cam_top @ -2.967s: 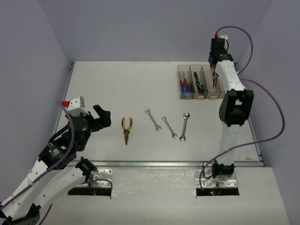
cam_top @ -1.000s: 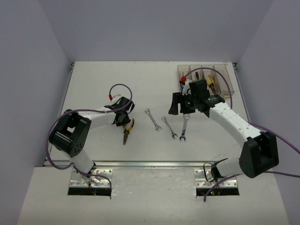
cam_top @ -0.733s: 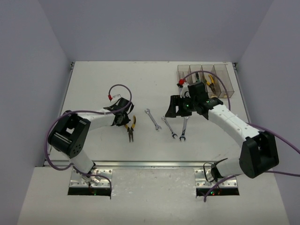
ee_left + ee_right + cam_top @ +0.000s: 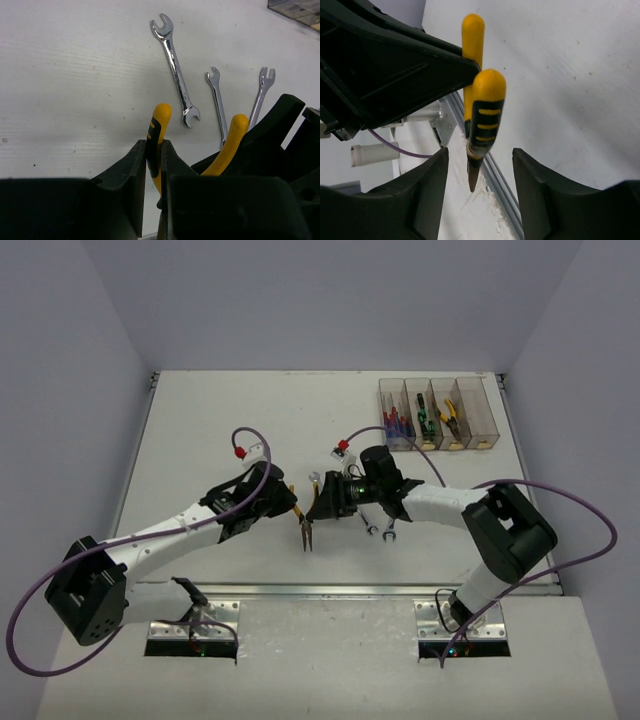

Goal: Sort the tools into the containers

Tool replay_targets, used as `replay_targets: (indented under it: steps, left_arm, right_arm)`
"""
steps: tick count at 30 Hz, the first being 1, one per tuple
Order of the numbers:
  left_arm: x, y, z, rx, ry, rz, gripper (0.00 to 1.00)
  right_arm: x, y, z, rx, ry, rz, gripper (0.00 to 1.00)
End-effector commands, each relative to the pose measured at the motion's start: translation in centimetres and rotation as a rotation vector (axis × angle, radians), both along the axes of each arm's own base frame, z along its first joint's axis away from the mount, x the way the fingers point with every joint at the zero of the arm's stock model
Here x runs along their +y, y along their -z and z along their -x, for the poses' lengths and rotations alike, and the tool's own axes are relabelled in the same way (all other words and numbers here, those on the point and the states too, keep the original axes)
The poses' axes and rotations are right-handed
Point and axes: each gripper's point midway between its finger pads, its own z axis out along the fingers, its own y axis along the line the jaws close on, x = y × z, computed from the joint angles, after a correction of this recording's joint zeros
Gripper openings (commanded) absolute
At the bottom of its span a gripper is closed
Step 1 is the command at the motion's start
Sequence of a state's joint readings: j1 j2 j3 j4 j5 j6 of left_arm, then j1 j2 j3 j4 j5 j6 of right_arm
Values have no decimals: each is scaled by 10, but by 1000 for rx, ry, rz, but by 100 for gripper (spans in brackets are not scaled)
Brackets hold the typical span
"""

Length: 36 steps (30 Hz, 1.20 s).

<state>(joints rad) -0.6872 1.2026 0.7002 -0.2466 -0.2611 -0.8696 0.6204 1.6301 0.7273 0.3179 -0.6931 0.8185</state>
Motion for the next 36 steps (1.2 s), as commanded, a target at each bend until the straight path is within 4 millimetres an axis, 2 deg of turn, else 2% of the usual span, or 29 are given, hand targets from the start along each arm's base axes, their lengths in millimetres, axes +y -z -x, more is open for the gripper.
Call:
replay_targets:
  steps: [1, 5, 10, 13, 14, 15, 16, 17, 18, 20, 21, 24, 25, 26, 28, 30, 33, 34, 36]
  left_arm:
    - [-20, -49, -12, -101, -28, 169, 0]
    - [-24, -58, -12, -115, -36, 205, 0]
    - [-28, -68, -12, -132, -43, 248, 0]
    - [-28, -75, -12, -150, -47, 262, 0]
    - [-28, -77, -13, -155, -46, 260, 0]
    - [-27, -79, -13, -161, -44, 253, 7]
    - [-27, -80, -14, -168, -41, 246, 26]
    - [-27, -83, -15, -173, -38, 241, 51]
    - [-25, -85, -15, -175, -34, 225, 67]
    - [-11, -87, -19, -177, -87, 156, 94]
    - [-7, -90, -18, -172, -96, 131, 100]
    - [30, -104, -17, -173, -206, -18, 100]
    - [38, -116, -20, -205, -239, -27, 100]
    - [50, -118, -14, -197, -260, -75, 100]
    - [70, -137, -5, -239, -262, -129, 100]
    - [72, -143, 9, -245, -160, -166, 100]
    - [73, -135, 28, -222, -12, -226, 100]
    - [73, -129, 35, -203, 32, -243, 100]
    - [77, -120, 45, -173, 82, -274, 100]
  right_arm:
    - [26, -38, 0, -87, -53, -138, 53]
    - [35, -34, 1, -106, -50, -104, 45]
    - [42, -29, 1, -101, -46, -83, 31]
    - [41, -29, -1, -112, -37, -71, 2]
    - [40, -28, -2, -114, -32, -56, 0]
    - [40, -29, -5, -122, -24, -45, 0]
    - [39, -30, -8, -132, -19, -31, 0]
    - [37, -30, -9, -139, -16, -8, 0]
    - [32, -28, -13, -151, 3, 21, 0]
    - [20, -29, -26, -160, 50, 61, 0]
    - [14, -29, -34, -165, 79, 74, 0]
    - [-38, -25, -69, -168, 226, 192, 0]
    - [-41, -29, -75, -178, 239, 195, 0]
    - [-72, -22, -92, -180, 311, 280, 0]
    - [-118, -34, -129, -238, 426, 401, 0]
    - [-198, -39, -178, -267, 554, 629, 0]
    - [-281, -42, -219, -235, 668, 799, 0]
    - [-300, -44, -231, -232, 678, 854, 0]
    - [-325, -77, -272, -326, 722, 933, 0]
